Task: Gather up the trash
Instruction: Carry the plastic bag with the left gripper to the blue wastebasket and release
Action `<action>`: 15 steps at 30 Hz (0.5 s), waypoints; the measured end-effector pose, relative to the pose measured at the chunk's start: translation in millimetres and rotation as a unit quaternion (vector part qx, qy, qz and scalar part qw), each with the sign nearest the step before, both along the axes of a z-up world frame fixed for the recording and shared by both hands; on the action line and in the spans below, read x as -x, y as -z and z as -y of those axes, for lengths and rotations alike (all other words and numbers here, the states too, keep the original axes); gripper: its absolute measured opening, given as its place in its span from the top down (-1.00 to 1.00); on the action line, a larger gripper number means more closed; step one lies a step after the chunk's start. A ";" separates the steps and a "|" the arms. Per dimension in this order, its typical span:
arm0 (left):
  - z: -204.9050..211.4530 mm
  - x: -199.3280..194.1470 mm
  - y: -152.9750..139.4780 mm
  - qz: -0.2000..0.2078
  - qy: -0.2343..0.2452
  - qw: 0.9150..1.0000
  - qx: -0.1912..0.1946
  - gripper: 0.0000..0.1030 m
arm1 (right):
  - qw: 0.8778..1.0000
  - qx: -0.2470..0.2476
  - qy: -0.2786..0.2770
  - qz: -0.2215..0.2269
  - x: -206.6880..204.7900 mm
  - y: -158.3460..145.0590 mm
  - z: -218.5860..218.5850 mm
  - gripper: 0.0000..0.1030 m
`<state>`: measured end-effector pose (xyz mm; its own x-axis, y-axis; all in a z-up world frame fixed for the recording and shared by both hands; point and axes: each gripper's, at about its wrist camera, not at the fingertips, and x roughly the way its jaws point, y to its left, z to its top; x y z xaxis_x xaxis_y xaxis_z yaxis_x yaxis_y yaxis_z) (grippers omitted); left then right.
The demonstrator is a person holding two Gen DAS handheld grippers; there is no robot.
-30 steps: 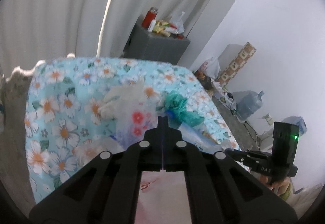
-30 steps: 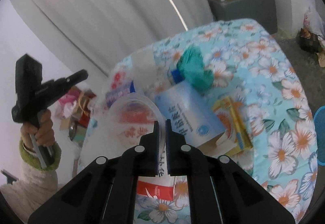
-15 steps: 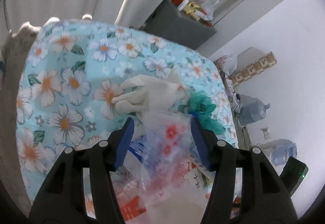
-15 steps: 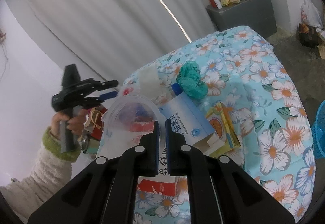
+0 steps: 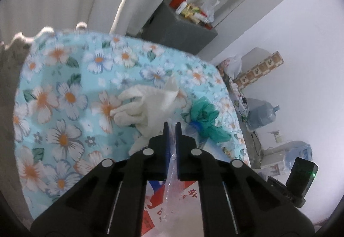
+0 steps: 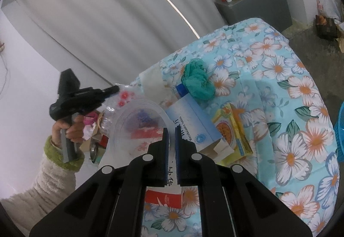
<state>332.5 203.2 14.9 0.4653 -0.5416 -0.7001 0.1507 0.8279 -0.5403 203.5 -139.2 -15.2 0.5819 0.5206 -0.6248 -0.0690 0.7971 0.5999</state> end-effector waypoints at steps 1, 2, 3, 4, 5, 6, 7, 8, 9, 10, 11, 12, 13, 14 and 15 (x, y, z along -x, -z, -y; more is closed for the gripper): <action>0.8 4.9 -8.6 0.012 -0.001 1.000 -0.003 0.97 | 1.000 -0.001 0.000 0.003 1.7 -1.1 0.9 0.89; 1.8 9.5 -18.3 0.026 -0.002 1.000 -0.007 0.98 | 1.000 -0.003 0.001 0.005 3.3 -2.1 1.7 0.89; 3.4 15.8 -29.7 0.047 -0.005 0.999 -0.013 0.99 | 1.000 -0.005 0.003 0.008 5.3 -3.3 2.7 0.89; 7.1 23.9 -44.3 0.076 -0.005 0.997 -0.023 0.99 | 1.000 -0.007 0.004 0.012 7.8 -4.8 4.6 0.89; 11.8 32.0 -58.1 0.104 -0.004 0.994 -0.036 0.99 | 1.000 -0.009 0.006 0.015 10.4 -6.7 6.6 0.89; 17.6 37.1 -69.2 0.123 -0.001 0.991 -0.043 0.99 | 1.000 -0.011 0.009 0.018 12.9 -8.2 8.5 0.89; 26.1 43.6 -81.8 0.146 0.004 0.988 -0.053 0.99 | 1.000 -0.014 0.013 0.022 16.2 -10.1 11.7 0.89; 36.6 49.1 -93.4 0.166 0.009 0.984 -0.064 0.99 | 0.999 -0.016 0.015 0.025 18.7 -11.9 14.4 0.89; 44.9 52.7 -101.2 0.176 0.014 0.982 -0.070 0.99 | 0.999 -0.018 0.019 0.028 22.4 -13.8 18.1 0.89; 56.6 57.2 -109.3 0.187 0.023 0.979 -0.075 0.99 | 0.999 -0.020 0.025 0.033 27.0 -15.8 23.0 0.89; 69.5 61.4 -116.2 0.196 0.033 0.977 -0.079 0.99 | 0.999 -0.021 0.029 0.035 30.7 -17.0 27.0 0.89; 80.0 64.7 -121.6 0.202 0.041 0.975 -0.083 0.99 | 0.998 -0.024 0.037 0.039 35.9 -18.5 33.5 0.89; 91.6 67.7 -125.4 0.208 0.049 0.973 -0.085 0.99 | 0.998 -0.026 0.044 0.041 40.0 -19.5 39.1 0.89; 108.9 71.0 -129.7 0.215 0.062 0.971 -0.086 0.99 | 0.997 -0.029 0.056 0.044 46.9 -20.3 48.3 0.89; 121.3 73.4 -131.8 0.218 0.073 0.970 -0.084 0.99 | 0.996 -0.032 0.068 0.046 53.2 -20.4 57.1 0.89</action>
